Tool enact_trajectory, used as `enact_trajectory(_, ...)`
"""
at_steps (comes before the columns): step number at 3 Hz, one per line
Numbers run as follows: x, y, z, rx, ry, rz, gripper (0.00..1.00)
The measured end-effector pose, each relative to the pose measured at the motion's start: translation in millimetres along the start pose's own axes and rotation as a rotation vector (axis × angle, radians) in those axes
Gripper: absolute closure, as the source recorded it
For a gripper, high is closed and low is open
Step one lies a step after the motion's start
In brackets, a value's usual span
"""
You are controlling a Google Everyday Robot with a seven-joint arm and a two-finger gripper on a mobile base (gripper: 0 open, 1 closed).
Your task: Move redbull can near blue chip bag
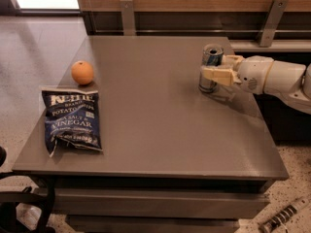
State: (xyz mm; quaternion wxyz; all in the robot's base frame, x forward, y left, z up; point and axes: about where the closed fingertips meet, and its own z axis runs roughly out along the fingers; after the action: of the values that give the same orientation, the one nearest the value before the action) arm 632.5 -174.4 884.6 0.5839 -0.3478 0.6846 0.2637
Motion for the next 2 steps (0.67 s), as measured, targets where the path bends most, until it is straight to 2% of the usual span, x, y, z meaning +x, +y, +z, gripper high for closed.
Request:
enact_trajectory(1, -3.2, -0.1, 0.9, -0.006, 0.003, 0.007, 1.0)
enact_trajectory(2, -29.6, 20.2, -12.7, -0.025, -0.015, 0.05, 1.0)
